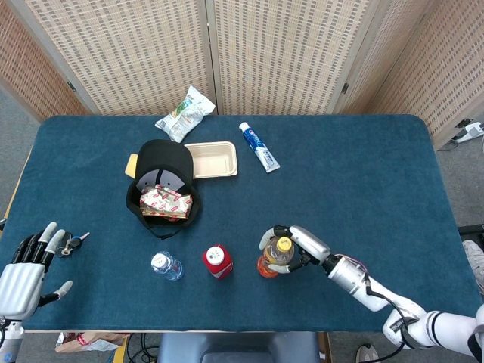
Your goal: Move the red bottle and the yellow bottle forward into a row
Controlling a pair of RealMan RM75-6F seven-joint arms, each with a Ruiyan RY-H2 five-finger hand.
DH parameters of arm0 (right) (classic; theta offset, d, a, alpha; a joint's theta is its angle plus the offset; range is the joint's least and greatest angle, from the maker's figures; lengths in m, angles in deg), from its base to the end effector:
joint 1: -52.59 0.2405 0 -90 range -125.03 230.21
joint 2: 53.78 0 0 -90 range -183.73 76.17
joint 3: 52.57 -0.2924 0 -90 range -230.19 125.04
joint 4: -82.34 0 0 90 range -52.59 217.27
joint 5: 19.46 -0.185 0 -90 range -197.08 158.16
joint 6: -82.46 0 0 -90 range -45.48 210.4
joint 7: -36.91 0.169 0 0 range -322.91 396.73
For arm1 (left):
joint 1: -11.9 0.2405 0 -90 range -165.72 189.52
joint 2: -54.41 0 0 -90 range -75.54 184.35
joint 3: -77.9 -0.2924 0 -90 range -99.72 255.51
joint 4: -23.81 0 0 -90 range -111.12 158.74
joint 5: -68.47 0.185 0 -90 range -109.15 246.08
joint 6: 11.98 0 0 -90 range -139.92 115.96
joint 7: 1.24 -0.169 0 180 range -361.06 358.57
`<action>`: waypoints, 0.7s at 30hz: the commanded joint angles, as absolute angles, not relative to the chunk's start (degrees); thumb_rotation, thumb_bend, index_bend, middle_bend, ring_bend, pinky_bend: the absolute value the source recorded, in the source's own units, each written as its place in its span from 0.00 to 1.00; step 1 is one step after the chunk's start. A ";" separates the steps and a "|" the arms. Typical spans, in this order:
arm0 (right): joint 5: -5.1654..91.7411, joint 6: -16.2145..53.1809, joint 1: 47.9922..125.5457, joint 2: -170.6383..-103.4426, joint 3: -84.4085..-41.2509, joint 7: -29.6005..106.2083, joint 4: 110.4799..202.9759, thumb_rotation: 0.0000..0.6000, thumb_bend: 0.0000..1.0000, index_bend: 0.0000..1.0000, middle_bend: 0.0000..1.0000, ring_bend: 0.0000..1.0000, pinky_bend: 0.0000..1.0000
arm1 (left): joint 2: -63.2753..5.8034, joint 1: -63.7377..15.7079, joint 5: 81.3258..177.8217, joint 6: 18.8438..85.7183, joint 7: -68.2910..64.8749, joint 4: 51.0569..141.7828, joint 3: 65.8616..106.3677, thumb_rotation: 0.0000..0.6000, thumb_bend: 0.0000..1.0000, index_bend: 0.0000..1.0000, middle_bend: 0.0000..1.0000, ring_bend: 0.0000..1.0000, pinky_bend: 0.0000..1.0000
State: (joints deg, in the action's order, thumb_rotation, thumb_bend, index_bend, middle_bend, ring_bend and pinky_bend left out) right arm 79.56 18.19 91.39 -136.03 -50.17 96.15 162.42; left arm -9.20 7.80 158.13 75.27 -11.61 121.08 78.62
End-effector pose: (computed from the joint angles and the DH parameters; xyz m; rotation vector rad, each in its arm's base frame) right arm -0.1825 -0.3256 0.0205 1.8441 -1.8731 1.5235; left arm -0.3121 0.1940 0.1903 -1.4669 -0.8015 -0.8542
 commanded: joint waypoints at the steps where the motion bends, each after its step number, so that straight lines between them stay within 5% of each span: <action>1: 79.40 18.21 91.56 -136.24 -49.94 95.62 162.50 1.00 0.28 0.51 0.40 0.25 0.29 | -9.19 7.79 158.10 75.29 -11.49 120.93 78.67 1.00 0.14 0.00 0.00 0.00 0.06; 11: 79.34 17.92 92.08 -136.58 -49.38 94.63 162.58 1.00 0.22 0.48 0.36 0.22 0.25 | -9.27 7.88 158.06 75.36 -11.54 120.81 78.64 1.00 0.14 0.00 0.00 0.00 0.05; 17: 79.65 17.42 92.27 -136.71 -48.88 94.90 162.49 1.00 0.16 0.33 0.28 0.16 0.21 | -9.37 8.04 158.08 75.53 -11.40 120.65 78.58 1.00 0.14 0.00 0.00 0.00 0.05; 21: 80.30 15.96 92.32 -136.03 -48.85 95.44 162.92 1.00 0.11 0.14 0.17 0.10 0.15 | -9.41 8.06 158.18 75.74 -11.28 120.55 78.68 1.00 0.14 0.00 0.00 0.00 0.05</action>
State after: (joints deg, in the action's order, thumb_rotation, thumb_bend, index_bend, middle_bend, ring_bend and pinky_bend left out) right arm 80.09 16.36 92.30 -136.28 -48.84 95.27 162.75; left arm -9.40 8.07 158.17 75.73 -11.29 120.56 78.67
